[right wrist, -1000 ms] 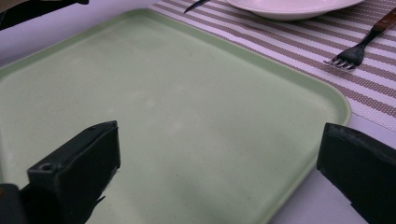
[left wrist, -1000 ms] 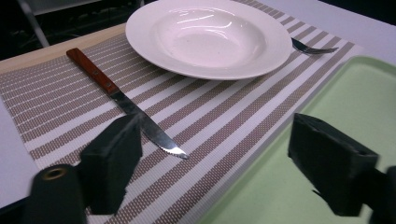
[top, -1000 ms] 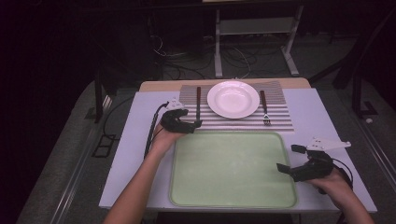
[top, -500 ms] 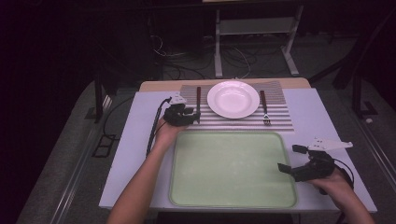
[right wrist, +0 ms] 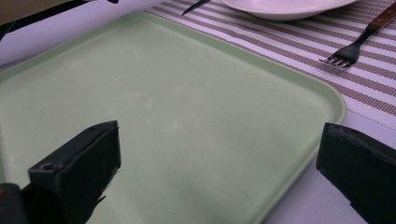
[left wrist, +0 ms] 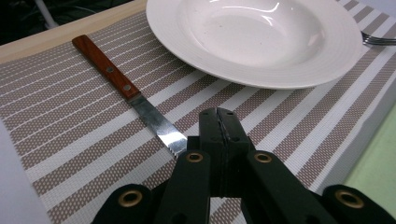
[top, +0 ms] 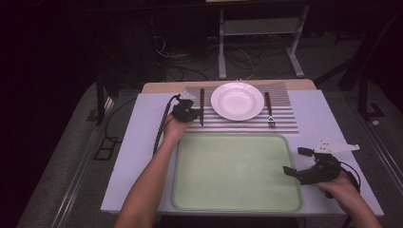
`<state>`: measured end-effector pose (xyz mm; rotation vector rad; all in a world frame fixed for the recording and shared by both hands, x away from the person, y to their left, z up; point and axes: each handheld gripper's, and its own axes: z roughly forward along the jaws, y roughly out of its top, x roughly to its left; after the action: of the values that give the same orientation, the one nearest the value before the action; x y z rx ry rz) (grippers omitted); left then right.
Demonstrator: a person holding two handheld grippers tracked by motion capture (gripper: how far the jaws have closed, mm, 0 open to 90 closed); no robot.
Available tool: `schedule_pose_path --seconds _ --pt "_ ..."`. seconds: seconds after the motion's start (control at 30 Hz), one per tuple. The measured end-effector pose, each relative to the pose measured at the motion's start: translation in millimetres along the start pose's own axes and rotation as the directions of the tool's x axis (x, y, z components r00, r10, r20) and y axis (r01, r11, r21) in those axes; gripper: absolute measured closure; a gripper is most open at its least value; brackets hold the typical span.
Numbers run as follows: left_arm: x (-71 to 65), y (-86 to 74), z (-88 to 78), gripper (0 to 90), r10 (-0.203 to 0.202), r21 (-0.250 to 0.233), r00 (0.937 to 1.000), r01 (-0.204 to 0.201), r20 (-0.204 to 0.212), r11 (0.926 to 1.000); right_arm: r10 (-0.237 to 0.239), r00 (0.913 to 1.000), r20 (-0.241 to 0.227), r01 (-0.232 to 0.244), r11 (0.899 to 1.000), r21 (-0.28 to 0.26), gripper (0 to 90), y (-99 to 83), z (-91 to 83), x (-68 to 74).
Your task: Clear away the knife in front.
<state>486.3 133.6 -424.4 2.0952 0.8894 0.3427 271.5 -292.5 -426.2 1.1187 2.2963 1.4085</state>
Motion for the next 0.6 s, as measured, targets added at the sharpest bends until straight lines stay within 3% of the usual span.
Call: schedule_pose_path --seconds 0.27,0.6 --pt "3.5 2.4 15.7 89.6 -0.012 0.041 0.9999 0.012 -0.002 0.9991 0.007 1.0 0.0 -0.007 1.0 -0.003 0.0 -0.3 -1.1 -0.8" --pt "-0.1 2.7 30.6 89.5 0.008 0.102 1.0 -0.008 -0.004 0.9947 0.007 1.0 -0.001 -0.007 1.0 -0.005 0.1 -0.5 -1.3 -1.2"
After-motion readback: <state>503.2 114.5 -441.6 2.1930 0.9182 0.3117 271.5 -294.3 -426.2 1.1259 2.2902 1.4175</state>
